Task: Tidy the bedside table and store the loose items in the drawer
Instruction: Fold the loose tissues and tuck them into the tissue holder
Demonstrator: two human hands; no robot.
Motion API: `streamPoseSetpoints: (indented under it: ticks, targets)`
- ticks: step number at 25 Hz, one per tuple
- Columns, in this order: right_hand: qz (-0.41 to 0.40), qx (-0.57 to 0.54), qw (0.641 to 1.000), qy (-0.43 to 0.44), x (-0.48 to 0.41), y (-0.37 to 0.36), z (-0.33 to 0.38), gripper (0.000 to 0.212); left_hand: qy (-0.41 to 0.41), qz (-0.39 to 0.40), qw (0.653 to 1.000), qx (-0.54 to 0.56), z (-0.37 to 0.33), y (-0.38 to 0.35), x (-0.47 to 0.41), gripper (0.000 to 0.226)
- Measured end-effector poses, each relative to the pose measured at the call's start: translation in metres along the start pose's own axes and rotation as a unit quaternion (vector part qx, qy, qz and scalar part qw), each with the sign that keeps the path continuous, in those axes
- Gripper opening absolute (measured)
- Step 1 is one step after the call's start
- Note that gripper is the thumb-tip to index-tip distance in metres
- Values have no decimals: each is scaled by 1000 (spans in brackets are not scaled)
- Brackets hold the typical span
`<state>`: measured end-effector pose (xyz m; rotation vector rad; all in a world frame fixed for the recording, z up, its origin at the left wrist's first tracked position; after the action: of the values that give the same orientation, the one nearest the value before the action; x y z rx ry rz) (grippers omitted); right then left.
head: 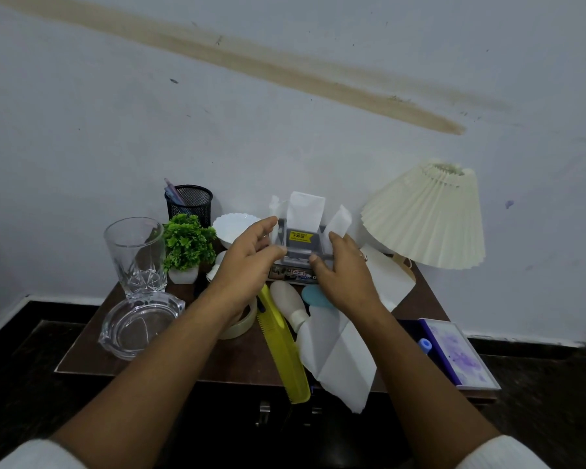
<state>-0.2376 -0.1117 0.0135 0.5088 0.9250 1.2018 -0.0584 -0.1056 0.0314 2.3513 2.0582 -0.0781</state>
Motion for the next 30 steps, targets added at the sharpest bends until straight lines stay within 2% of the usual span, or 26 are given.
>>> streamPoseSetpoints:
  ticks: [8, 13, 16, 19, 23, 27, 30]
  targets:
    - [58, 3, 996, -72, 13, 20, 5, 58, -1, -6, 1000, -18, -4, 2, 5, 56]
    - [76, 26, 994, -71, 37, 40, 17, 47, 13, 7, 999, -32, -5, 1, 20, 39]
    - [145, 38, 986, -78, 49, 47, 22, 39, 31, 35, 997, -65, 1, 1, 24, 39]
    - [208, 29, 974, -83, 63, 43, 19, 36, 49, 110, 984, -130, 9, -3, 33, 40]
    - [285, 103, 950, -78, 75, 32, 9, 42, 32, 142, 963, -226, 16, -5, 37, 32]
    - [327, 159, 930, -51, 73, 27, 2, 50, 40, 140, 968, -206, 19, -9, 31, 31]
    - [332, 168, 928, -22, 74, 23, 0, 35, 49, 141, 971, -187, 20, -16, 31, 32]
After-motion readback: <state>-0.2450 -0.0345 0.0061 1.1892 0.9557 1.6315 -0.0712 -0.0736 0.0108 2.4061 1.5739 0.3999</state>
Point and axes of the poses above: each hand's wrist, its own x-axis away from the middle knuckle, its own y-axis out of the back of the hand, z = x × y, the point moved 2 cm from there along -x, towards the middle knuckle, and after that the axes turned 3 degrees about y, right-handed, at the moved point
